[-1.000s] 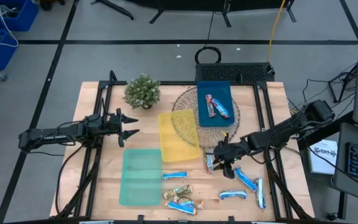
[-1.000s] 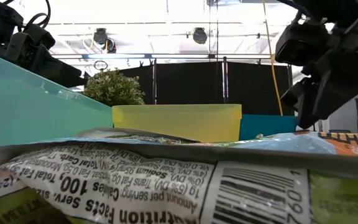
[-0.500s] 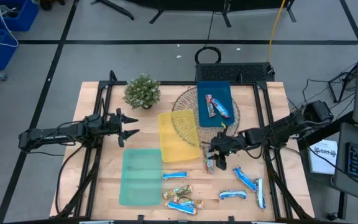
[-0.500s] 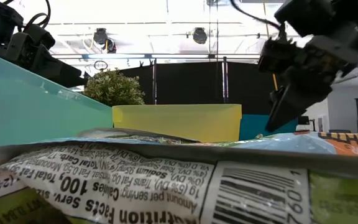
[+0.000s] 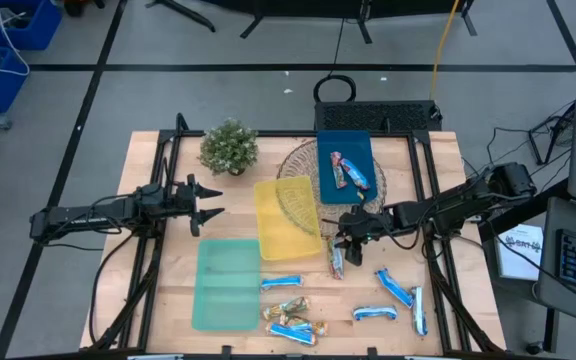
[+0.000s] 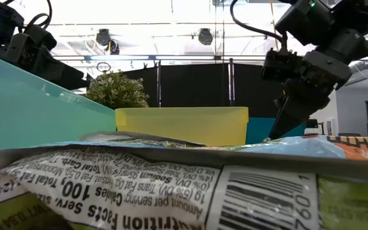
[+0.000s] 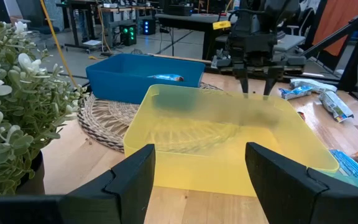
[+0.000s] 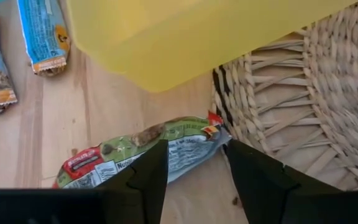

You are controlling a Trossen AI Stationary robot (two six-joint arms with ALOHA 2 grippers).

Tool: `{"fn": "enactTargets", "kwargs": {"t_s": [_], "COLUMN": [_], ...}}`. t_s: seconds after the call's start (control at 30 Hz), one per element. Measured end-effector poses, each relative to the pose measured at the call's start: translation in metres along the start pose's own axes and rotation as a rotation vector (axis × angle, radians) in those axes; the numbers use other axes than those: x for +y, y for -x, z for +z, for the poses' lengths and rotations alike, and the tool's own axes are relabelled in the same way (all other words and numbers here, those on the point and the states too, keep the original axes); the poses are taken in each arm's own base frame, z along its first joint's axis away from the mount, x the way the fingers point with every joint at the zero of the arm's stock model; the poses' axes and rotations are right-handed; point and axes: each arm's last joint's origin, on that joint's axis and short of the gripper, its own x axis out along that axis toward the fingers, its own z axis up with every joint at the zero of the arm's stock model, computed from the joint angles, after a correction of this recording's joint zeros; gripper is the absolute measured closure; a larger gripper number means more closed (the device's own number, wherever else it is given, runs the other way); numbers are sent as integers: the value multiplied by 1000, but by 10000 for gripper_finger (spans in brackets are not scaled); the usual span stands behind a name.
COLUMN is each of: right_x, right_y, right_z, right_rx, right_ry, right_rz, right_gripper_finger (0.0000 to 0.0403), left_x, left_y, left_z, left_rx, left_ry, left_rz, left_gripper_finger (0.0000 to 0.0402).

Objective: Pick and place Granola Bars by type
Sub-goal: Put the red granola bar into the blue bin

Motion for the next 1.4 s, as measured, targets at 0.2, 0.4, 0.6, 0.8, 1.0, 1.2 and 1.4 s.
{"fn": "enactTargets", "kwargs": {"t_s": [0.2,0.4,0.6,0.8,1.0,1.2,1.4], "right_x": [-1,3,3,3,2,3,2], "right_y": [-11,-19,-19,-19,-22,-29,-30], "right_z": [-1,1,0,0,0,1,2], "right_rx": [0,-15,-9,-9,-7,-35,-61], "right_ry": [7,21,13,6,0,0,-8], "right_rz": [1,84,90,89,81,93,71], "right_gripper_finger": [241,246,247,248,248,248,248], "left_x": [0,0,0,0,0,0,0], "left_y": [0,0,0,0,0,0,0], "left_z": [0,0,0,0,0,0,0], "left_rx": [-1,-1,-2,-3,-3,-3,-5], "left_ry": [0,0,0,0,0,0,0], "left_rz": [-1,0,0,0,-1,0,0], "left_gripper_finger": [146,146,146,146,146,146,146]}}
